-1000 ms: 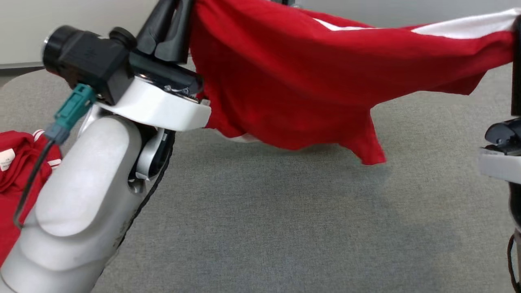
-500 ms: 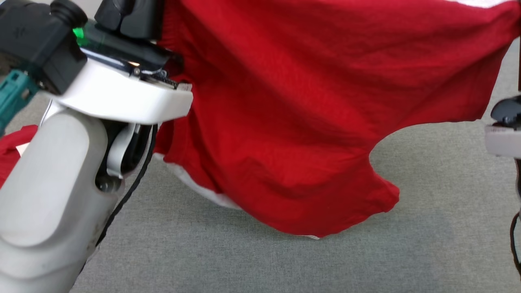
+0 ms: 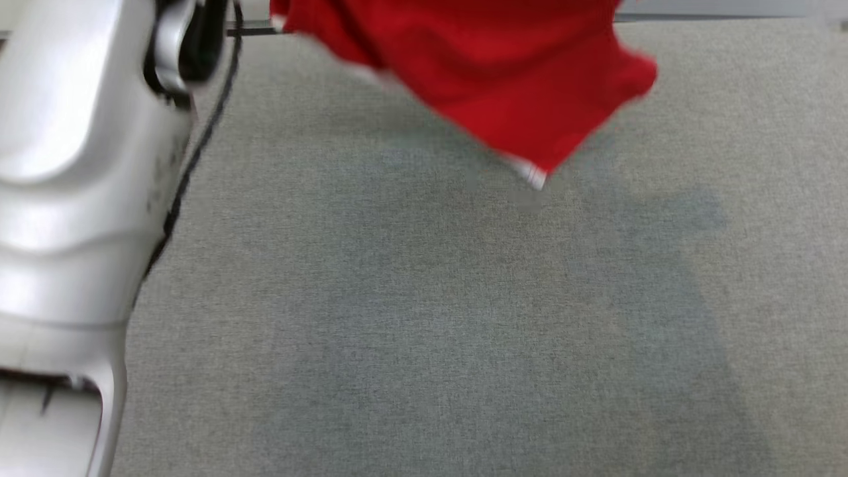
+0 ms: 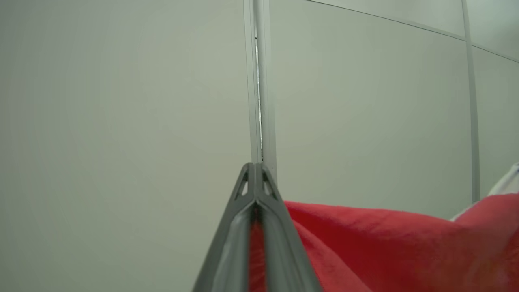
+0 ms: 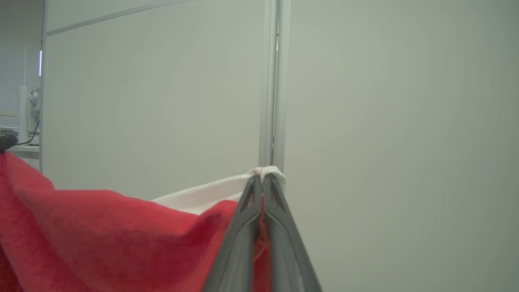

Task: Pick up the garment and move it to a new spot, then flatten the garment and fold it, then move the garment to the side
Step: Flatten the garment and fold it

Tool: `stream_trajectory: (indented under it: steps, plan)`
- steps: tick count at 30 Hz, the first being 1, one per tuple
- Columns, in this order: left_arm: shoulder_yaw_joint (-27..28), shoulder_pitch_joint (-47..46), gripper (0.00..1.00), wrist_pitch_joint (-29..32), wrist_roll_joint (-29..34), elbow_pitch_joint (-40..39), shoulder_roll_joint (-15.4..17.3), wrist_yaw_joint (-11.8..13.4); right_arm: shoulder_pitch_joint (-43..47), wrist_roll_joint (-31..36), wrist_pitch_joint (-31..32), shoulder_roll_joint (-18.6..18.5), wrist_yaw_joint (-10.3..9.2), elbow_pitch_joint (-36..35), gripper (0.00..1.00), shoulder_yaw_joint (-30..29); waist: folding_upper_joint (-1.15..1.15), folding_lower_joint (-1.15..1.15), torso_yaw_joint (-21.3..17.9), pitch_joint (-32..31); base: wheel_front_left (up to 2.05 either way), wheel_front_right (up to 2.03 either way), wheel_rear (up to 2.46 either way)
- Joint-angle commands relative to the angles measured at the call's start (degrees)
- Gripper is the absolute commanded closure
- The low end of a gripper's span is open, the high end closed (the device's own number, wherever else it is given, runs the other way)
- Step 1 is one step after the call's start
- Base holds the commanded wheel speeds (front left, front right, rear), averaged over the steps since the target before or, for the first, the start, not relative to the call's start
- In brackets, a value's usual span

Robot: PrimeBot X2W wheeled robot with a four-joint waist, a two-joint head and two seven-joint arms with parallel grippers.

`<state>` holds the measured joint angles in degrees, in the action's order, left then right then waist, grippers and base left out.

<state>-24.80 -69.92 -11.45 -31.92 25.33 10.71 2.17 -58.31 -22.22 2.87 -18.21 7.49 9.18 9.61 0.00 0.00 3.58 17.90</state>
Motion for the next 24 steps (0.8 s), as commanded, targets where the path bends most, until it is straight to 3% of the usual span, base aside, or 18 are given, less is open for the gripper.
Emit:
stream_trajectory:
  steps: [1, 6, 10, 17, 24]
  plan:
    - [0.58, -1.94, 1.00, -0.75, -0.38, 0.95, 0.01, -0.25, -1.61, -0.49, -0.77, 0.15, 0.00, 1.03, 1.00, 0.57, 0.00, 0.00, -0.54, 0.58, 0.00, 0.00, 0.00]
    - [2.21, -6.96, 1.00, -3.27, 0.30, 14.42, -2.11, -2.11, -10.44, -1.54, -6.20, 2.57, 0.00, 13.22, 1.00, 6.25, 0.00, 0.00, -2.07, 1.69, 0.00, 0.00, 0.00]
    - [3.15, -5.60, 1.00, -3.74, 0.12, 24.04, -3.89, -3.74, -12.13, -3.69, -9.05, 5.42, 0.00, 22.95, 1.00, 11.04, 0.00, 0.00, -3.39, 3.04, 0.00, 0.00, 0.00]
    - [5.09, 3.44, 1.00, -3.67, -0.38, 33.39, -6.67, -5.72, -5.29, -10.06, -13.28, 9.34, 0.00, 35.85, 1.00, 18.66, 0.00, 0.00, -4.12, 5.52, 0.00, 0.00, 0.00]
    - [5.59, 13.98, 1.00, -3.67, 0.16, 34.21, -7.63, -7.20, 6.18, -18.03, -17.11, 9.67, 0.00, 39.60, 1.00, 22.84, 0.00, 0.00, -4.06, 5.89, 0.00, 0.00, 0.00]
